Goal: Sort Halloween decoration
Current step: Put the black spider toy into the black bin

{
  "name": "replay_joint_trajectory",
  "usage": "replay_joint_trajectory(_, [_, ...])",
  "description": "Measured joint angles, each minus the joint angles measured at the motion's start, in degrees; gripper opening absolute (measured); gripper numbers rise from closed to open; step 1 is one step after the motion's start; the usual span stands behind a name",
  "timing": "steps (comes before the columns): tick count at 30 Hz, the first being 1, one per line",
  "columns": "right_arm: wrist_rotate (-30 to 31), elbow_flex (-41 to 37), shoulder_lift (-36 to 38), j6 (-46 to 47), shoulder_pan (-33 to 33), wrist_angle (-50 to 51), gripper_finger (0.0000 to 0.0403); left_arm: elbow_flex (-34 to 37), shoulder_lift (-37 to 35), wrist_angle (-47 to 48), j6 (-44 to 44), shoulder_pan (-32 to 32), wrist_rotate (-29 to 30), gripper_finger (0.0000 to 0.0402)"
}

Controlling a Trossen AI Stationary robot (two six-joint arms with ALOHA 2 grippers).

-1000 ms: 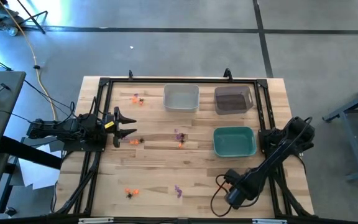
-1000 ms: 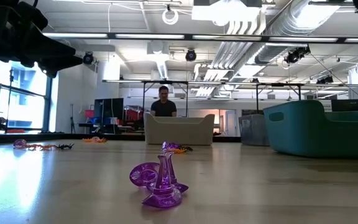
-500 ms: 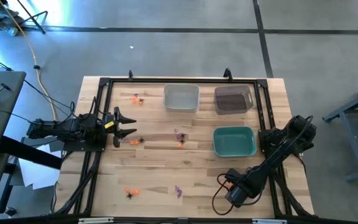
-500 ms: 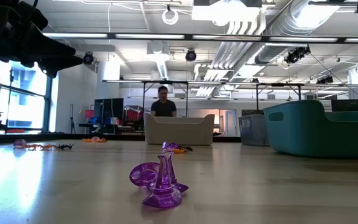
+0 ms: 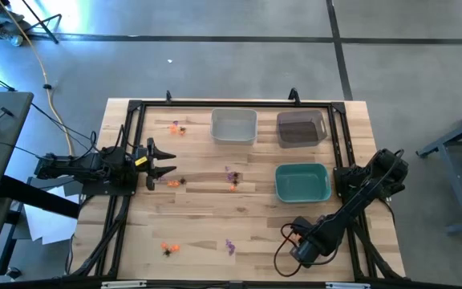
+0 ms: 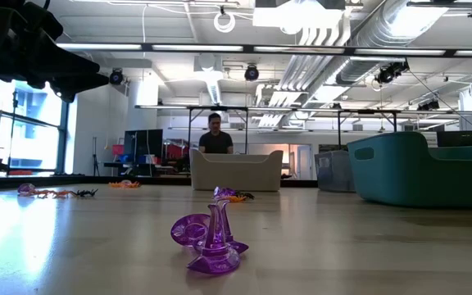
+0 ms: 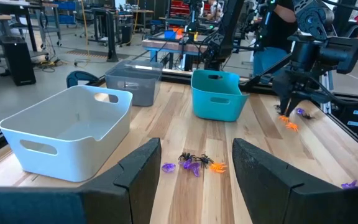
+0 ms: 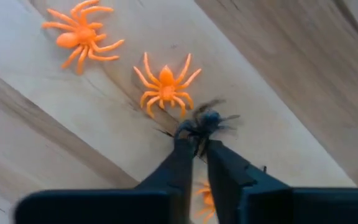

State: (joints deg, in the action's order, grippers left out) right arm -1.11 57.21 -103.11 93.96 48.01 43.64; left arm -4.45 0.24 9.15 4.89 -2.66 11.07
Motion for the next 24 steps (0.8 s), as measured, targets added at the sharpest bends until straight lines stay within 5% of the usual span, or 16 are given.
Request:
replay_joint_trajectory(11, [0.4, 1.4, -0.1, 0.8, 0.0, 1.6, 0.0001, 0.0, 0.0, 0.0, 0.0, 0.0, 0.0, 0.0186])
replay_joint_trajectory(24, [2.0, 11.7, -0.1, -0.4, 0.0, 19.2, 0.0000, 0.0, 0.0, 0.0, 0.0, 0.0, 0.0, 0.0186])
